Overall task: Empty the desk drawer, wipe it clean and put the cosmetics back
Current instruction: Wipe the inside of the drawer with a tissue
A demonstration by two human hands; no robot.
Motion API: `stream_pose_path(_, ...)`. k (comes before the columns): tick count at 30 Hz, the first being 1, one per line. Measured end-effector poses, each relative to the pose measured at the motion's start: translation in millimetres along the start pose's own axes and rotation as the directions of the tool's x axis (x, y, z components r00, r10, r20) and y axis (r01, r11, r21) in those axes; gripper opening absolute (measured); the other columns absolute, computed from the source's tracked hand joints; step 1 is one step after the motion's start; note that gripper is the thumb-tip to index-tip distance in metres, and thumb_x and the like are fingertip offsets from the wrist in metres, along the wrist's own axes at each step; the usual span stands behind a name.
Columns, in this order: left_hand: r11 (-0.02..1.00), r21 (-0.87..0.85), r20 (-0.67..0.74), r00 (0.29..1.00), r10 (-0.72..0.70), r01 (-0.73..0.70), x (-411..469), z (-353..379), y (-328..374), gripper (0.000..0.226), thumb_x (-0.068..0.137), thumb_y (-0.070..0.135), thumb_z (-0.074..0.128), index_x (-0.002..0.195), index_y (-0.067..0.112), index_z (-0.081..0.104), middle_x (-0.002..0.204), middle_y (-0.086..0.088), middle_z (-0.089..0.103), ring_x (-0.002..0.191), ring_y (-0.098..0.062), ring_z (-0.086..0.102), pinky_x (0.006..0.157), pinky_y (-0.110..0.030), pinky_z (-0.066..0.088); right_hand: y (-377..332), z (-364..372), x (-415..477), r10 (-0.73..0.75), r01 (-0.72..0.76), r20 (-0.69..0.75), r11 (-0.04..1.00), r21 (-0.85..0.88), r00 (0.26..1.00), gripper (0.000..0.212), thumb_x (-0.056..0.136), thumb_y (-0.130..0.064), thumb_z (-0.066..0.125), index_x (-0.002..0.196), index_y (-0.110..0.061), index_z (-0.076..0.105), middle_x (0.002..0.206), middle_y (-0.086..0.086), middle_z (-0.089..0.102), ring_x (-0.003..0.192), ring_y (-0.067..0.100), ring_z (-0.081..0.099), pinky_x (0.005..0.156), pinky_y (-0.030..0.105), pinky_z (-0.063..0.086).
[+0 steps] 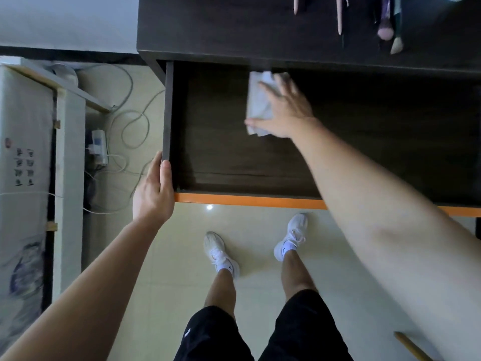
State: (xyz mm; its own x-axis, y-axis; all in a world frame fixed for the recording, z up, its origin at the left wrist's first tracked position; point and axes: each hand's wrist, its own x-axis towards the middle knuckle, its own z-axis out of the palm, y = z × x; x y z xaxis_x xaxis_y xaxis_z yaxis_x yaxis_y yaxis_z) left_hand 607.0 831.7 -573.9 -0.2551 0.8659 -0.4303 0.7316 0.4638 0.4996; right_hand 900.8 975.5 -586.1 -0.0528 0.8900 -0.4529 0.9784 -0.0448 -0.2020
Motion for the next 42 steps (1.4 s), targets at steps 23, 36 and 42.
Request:
stream_pose_path(23, 0.996, 0.092, -0.032, 0.999, -0.006, 0.009, -10, 0, 7, 0.057, 0.100, 0.056, 0.015, 0.149, 0.032, 0.030, 0.142, -0.010, 0.052, 0.124, -0.040, 0.049, 0.100, -0.047, 0.037, 47, 43, -74, -0.018, 0.018, 0.036, 1.000, -0.019, 0.999, 0.058, 0.101, -0.058, 0.032, 0.154, -0.050, 0.010, 0.166, -0.001, -0.013, 0.152, 0.029, -0.012, 0.122, 0.043, 0.012)
stream_pose_path(36, 0.895, 0.383, -0.009, 0.967, 0.253, -0.230, -4, -8, 26, 0.066, 0.099, 0.058, 0.023, 0.154, 0.031, -0.003, 0.164, -0.001, 0.002, 0.146, -0.031, 0.019, 0.104, -0.053, 0.037, 52, 41, -60, 0.010, -0.009, 0.011, 0.998, -0.055, 1.000, 0.063, 0.102, -0.053, 0.033, 0.157, -0.038, 0.007, 0.166, 0.006, -0.012, 0.151, 0.040, -0.010, 0.123, 0.046, 0.009)
stream_pose_path(42, 0.881, 0.366, -0.025, 0.943, 0.332, -0.300, 28, 7, 57, 0.071, 0.099, 0.056, 0.025, 0.155, 0.023, -0.001, 0.164, 0.002, -0.005, 0.149, -0.023, 0.009, 0.113, -0.050, 0.030, 31, 52, -78, -0.236, 0.237, 0.010, 0.970, -0.061, 0.972, 0.068, 0.099, -0.059, 0.039, 0.157, -0.036, 0.014, 0.167, 0.006, -0.005, 0.153, 0.029, -0.007, 0.124, 0.043, 0.006)
